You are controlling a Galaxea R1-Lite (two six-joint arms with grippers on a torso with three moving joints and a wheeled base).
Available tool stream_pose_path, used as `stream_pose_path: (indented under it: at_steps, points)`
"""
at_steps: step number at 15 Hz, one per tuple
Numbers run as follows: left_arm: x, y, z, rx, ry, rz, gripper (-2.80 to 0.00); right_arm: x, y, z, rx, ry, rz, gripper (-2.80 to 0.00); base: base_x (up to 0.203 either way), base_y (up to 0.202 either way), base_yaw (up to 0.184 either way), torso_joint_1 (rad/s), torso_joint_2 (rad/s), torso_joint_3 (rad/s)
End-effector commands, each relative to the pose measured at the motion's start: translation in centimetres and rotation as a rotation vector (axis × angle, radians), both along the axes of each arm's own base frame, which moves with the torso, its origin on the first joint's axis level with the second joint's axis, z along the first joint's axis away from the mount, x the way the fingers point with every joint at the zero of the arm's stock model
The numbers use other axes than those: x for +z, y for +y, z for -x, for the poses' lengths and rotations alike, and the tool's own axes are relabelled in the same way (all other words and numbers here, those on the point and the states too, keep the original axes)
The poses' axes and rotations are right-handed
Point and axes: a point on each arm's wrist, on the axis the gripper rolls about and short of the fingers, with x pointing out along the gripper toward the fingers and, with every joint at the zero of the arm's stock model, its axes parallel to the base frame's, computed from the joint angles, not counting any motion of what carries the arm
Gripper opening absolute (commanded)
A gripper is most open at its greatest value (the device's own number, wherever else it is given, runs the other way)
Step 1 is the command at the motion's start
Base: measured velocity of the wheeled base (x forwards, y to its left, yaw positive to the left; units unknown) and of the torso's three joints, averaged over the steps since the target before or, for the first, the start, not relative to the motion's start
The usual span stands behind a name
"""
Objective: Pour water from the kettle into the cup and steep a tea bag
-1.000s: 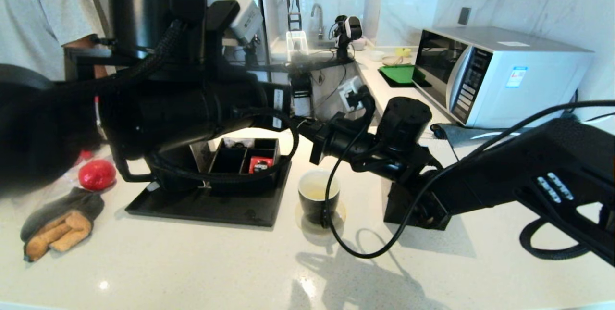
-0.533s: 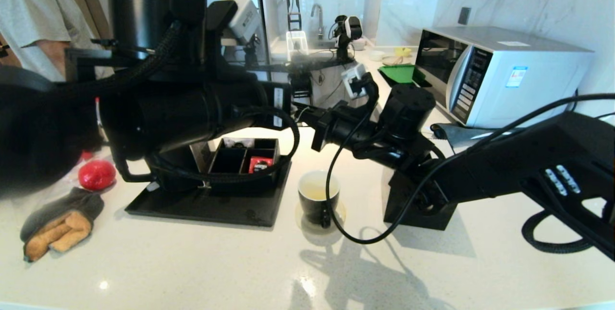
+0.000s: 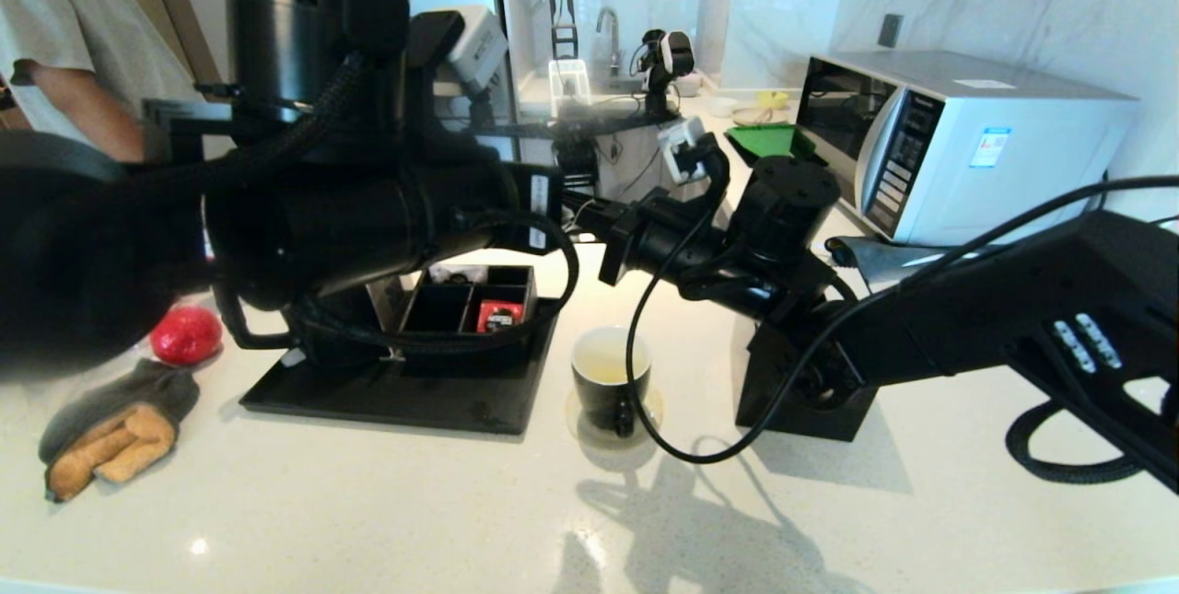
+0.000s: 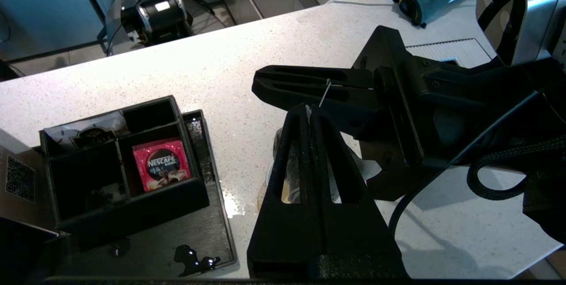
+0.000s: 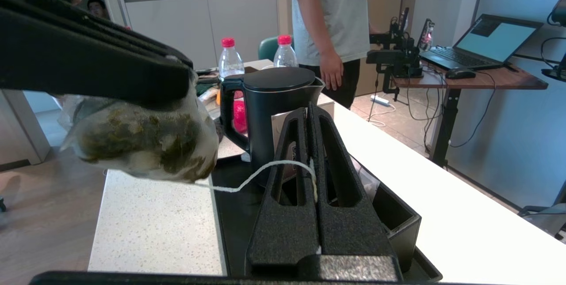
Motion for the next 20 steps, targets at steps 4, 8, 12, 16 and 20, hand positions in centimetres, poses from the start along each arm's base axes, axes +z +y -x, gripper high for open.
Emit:
stream_pose_path:
  at_steps: [4, 8, 12, 16, 20]
  points:
    - [-0.1, -0.1, -0.1, 0.002, 0.003, -0.002, 0.0, 0.1, 0.0, 0.1, 0.004, -0.005, -0.004, -2.8, 0.0, 0.0, 0.0, 0.0, 0.0, 0.0]
    - [-1.1, 0.0, 0.0, 0.007, 0.028, -0.024, 0.0, 0.2, -0.4, -0.1, -0.005, -0.007, -0.005, -2.8, 0.0, 0.0, 0.0, 0.0, 0.0, 0.0]
    - [-2.9, 0.5, 0.1, 0.016, 0.053, -0.046, 0.0, 0.3, -1.2, -0.5, -0.025, -0.01, -0.006, -2.8, 0.0, 0.0, 0.0, 0.0, 0.0, 0.0]
    - [-4.6, 1.0, -0.1, 0.037, 0.05, -0.044, 0.0, 0.5, -1.2, -0.5, -0.026, -0.013, -0.007, -2.8, 0.0, 0.0, 0.0, 0.0, 0.0, 0.0]
    - [-5.6, 1.5, 0.1, 0.045, 0.053, -0.046, 0.0, 0.5, -1.2, -0.5, -0.026, -0.013, -0.007, -2.8, 0.0, 0.0, 0.0, 0.0, 0.0, 0.0]
